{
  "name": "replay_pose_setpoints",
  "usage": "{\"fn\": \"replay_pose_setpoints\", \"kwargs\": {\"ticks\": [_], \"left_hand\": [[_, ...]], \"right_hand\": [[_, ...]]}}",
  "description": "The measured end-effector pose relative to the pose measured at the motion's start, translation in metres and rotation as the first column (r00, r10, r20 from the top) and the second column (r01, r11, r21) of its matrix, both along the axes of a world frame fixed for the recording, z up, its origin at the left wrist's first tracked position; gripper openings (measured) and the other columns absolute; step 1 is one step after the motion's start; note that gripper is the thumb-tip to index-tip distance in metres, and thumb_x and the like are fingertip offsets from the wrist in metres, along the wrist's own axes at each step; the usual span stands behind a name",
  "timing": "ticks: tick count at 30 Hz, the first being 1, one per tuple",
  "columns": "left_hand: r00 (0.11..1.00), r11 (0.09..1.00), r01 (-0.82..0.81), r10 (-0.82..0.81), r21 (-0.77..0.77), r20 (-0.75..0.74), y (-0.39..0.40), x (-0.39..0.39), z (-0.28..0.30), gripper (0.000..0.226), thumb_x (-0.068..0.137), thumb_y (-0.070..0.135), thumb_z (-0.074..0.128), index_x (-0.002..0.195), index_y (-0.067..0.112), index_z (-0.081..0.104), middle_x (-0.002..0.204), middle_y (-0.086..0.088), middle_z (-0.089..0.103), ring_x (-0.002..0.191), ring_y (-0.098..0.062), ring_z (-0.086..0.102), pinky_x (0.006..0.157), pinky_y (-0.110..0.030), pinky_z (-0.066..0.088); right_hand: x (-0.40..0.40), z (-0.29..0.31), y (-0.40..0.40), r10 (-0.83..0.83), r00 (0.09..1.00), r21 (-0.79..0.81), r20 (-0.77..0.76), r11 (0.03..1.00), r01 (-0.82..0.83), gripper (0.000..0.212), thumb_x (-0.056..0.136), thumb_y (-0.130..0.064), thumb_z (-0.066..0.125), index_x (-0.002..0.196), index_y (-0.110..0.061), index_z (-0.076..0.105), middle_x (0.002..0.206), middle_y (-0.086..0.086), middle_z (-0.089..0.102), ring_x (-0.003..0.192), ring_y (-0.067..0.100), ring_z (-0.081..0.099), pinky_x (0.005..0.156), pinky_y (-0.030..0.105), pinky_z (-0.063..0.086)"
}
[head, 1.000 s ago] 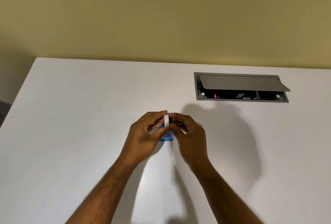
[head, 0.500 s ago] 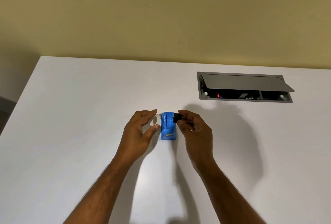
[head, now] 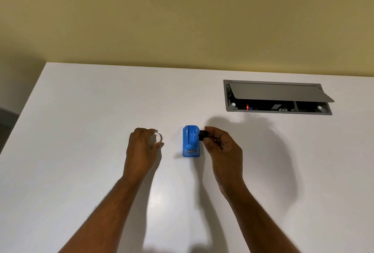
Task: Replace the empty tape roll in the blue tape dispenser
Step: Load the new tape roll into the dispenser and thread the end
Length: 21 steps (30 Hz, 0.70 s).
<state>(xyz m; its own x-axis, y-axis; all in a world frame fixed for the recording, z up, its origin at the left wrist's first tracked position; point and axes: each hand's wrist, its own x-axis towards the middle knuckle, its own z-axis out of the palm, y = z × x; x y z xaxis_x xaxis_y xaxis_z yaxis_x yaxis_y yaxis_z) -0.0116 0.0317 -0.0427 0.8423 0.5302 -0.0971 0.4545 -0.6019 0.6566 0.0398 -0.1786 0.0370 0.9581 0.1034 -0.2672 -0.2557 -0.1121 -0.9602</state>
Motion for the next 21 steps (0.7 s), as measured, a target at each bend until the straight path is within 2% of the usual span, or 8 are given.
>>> {"fn": "replay_pose_setpoints", "kwargs": {"ticks": [10,15,18,21], "left_hand": [[0.999,0.999,0.008,-0.005,0.053,-0.052,0.000,0.000,-0.008,0.043,0.080,0.016,0.080,0.120,0.012,0.064,0.117,-0.005,0.060,0.115,-0.027,0.053,0.086,-0.027,0.040],[0.998,0.999,-0.001,0.004,0.049,-0.060,-0.001,0.001,-0.006,0.054,0.078,0.021,0.082,0.127,0.015,0.061,0.119,-0.006,0.058,0.117,-0.026,0.050,0.088,-0.028,0.039],[0.999,0.999,-0.040,0.039,-0.024,-0.017,-0.006,0.001,0.001,0.054,0.079,0.025,0.082,0.127,0.016,0.061,0.123,-0.003,0.058,0.120,-0.023,0.050,0.092,-0.026,0.038],[0.986,0.969,-0.135,0.152,-0.206,0.070,-0.016,0.004,0.022,0.045,0.082,0.024,0.079,0.123,0.018,0.063,0.121,0.005,0.060,0.113,-0.011,0.057,0.091,-0.020,0.042]], "right_hand": [[-0.003,-0.001,-0.001,0.006,1.000,-0.011,0.001,1.000,-0.006,0.028,0.094,-0.005,0.062,0.111,-0.026,0.070,0.103,-0.010,0.077,0.101,0.002,0.069,0.089,0.020,0.052],[-0.003,0.000,-0.002,0.007,1.000,-0.008,0.001,1.000,-0.007,0.029,0.094,-0.004,0.063,0.110,-0.028,0.070,0.103,-0.009,0.077,0.102,0.004,0.069,0.093,0.025,0.052],[-0.004,0.000,-0.001,0.004,1.000,0.001,-0.005,1.000,-0.004,0.030,0.094,-0.004,0.063,0.110,-0.028,0.070,0.103,-0.009,0.077,0.102,0.006,0.070,0.093,0.026,0.052],[-0.005,-0.001,0.000,0.007,1.000,0.000,-0.013,1.000,-0.007,0.030,0.093,-0.004,0.063,0.111,-0.027,0.070,0.102,-0.012,0.077,0.102,0.005,0.070,0.092,0.024,0.052]]}}
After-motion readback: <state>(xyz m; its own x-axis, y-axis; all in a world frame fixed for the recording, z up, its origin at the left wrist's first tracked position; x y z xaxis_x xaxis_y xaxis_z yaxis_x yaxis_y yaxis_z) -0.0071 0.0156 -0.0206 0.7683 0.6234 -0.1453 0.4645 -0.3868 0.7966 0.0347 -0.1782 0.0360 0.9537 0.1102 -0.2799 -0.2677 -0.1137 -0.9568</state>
